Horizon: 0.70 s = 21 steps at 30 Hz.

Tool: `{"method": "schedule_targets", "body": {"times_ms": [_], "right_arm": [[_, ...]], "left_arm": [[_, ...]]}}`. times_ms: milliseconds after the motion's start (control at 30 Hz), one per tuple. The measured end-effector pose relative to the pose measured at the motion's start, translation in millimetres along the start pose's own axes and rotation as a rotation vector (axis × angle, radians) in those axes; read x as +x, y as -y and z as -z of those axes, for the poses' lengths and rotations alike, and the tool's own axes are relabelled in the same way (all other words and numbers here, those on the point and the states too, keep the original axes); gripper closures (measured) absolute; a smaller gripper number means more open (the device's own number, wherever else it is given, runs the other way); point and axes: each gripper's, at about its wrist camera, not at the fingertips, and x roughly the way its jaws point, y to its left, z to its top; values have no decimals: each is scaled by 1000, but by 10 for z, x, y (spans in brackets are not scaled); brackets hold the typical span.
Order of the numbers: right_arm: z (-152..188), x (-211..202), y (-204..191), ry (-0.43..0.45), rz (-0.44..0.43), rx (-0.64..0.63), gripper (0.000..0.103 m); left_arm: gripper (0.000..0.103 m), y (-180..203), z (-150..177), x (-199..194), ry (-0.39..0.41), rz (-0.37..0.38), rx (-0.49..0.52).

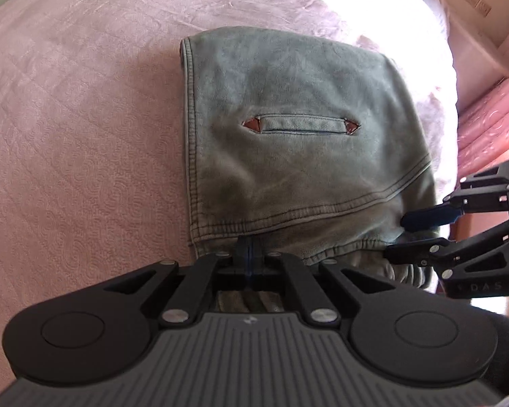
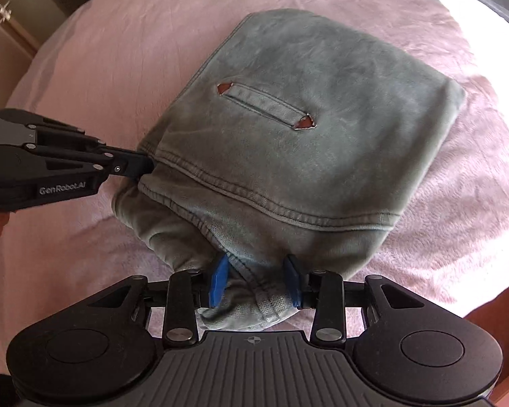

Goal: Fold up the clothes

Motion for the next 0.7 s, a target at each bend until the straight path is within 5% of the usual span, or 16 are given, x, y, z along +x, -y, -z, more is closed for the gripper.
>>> {"method": "schedule_targets", "body": {"times_ms": [300, 333, 433, 700], "right_arm": [[-134, -381, 102, -18, -61, 44, 64], [-114, -435, 111, -25, -72, 41, 60], [-120, -537, 119, -78, -77, -5, 23], [-268, -779, 271, -150, -80, -150, 23]], "left_arm": [[101, 140, -260, -428, -32, -87, -170], [94, 177, -291, -510, -35, -91, -195], [81, 350, -380, -757, -39, -107, -259], [72, 708, -501, -1142, -76, -216, -415]]}}
